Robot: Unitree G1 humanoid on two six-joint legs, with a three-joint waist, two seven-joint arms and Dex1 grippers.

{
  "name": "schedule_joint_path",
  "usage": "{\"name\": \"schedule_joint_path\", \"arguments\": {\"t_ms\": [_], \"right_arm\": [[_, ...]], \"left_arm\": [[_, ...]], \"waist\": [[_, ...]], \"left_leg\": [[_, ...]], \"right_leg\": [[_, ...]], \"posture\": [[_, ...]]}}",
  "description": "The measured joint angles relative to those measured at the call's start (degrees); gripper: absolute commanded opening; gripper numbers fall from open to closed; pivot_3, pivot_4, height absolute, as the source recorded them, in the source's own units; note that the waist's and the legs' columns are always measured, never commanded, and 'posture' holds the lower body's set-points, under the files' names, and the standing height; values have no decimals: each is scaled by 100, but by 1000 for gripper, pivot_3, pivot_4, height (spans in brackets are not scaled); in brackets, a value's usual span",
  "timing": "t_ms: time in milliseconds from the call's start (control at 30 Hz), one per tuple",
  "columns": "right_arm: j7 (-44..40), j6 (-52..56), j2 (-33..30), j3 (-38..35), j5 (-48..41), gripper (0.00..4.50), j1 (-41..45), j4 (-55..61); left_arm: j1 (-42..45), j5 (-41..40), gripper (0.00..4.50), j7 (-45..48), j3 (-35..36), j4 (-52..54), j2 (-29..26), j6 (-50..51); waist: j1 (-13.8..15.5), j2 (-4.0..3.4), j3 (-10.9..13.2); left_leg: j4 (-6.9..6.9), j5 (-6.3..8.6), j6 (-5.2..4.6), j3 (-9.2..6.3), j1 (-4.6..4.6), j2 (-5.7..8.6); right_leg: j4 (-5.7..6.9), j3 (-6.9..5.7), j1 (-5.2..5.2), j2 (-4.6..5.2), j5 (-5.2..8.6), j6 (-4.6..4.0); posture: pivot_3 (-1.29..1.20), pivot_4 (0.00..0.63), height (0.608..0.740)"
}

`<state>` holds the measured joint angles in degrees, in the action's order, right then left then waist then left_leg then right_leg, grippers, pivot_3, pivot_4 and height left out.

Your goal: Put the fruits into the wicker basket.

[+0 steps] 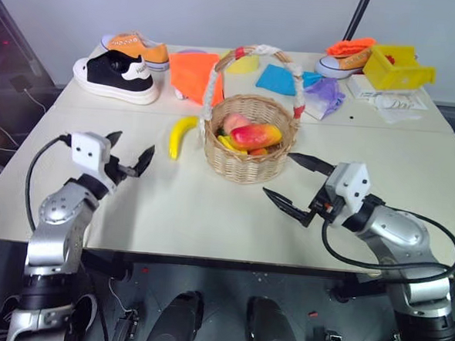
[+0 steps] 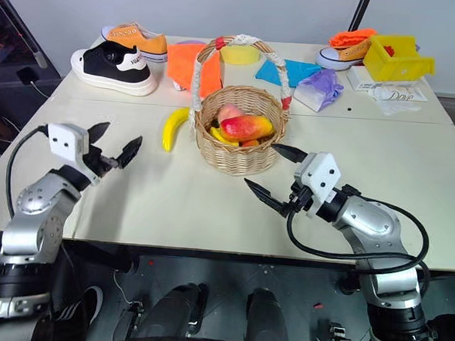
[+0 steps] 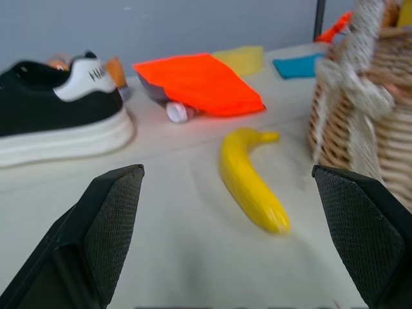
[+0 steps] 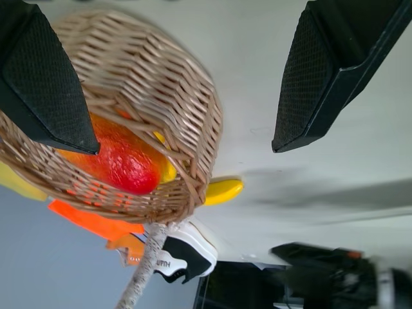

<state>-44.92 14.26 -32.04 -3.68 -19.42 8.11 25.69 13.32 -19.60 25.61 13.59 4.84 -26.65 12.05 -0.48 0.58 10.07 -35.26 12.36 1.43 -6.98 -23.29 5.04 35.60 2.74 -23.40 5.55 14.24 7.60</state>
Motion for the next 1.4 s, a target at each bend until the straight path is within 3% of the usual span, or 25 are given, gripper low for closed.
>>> {"name": "schedule_joint_path", "arguments": {"t_ms": [233,433,567,833,933,1133,1267,1400], "right_arm": [[66,-249,26,201,153,4464,323,-282],[109,-314,178,394,217,4464,622,-480],[128,-245,185,437,217,4464,709,-482],[255,-152,241,532,218,4464,752,-445],[313,-78,241,530,215,4500,752,-439],[364,-21,244,532,160,4500,792,-312],[370,-9,241,532,128,4500,792,-310],[424,31,224,434,65,4500,787,-303]], "left_arm": [[1290,536,4500,-706,-394,-1086,218,841],[2549,848,4500,-672,-877,-2231,266,1443],[3011,1246,4500,-445,-1309,-3231,223,1311],[3732,1415,4500,-412,-1258,-5118,525,628],[3782,1460,3587,-327,-1264,-5467,620,484],[3892,1540,556,-301,-1265,-5654,718,371],[3779,1536,496,-611,-1139,-5418,676,238],[2879,1363,496,-675,-764,-3665,304,503]], "waist": [[1,3,2],[-38,12,3],[-34,12,3],[-17,15,4],[-21,16,5],[-31,16,4],[-43,17,5],[-71,17,5]], "left_leg": [[-6,-1,0,-2,1,2],[-3,-1,1,-2,0,4],[-3,-3,4,-3,1,4],[-7,-4,4,-5,-1,5],[-7,-4,4,-5,-2,5],[-8,-4,4,-5,-1,5],[-7,-4,4,-7,-2,4],[1,-4,5,-3,-3,1]], "right_leg": [[13,-3,-1,-3,-2,5],[22,-2,-8,-3,-2,11],[34,-3,-12,-7,-2,11],[35,-3,-12,-4,-2,12],[40,-4,-15,-4,-2,12],[41,-3,-15,-4,-1,12],[43,-1,-18,-4,-1,12],[48,8,-30,-5,-1,12]], "posture": [[0,150,740],[0,150,740],[0,150,740],[0,150,740],[0,150,740],[0,150,740],[0,150,740],[0,150,740]]}}
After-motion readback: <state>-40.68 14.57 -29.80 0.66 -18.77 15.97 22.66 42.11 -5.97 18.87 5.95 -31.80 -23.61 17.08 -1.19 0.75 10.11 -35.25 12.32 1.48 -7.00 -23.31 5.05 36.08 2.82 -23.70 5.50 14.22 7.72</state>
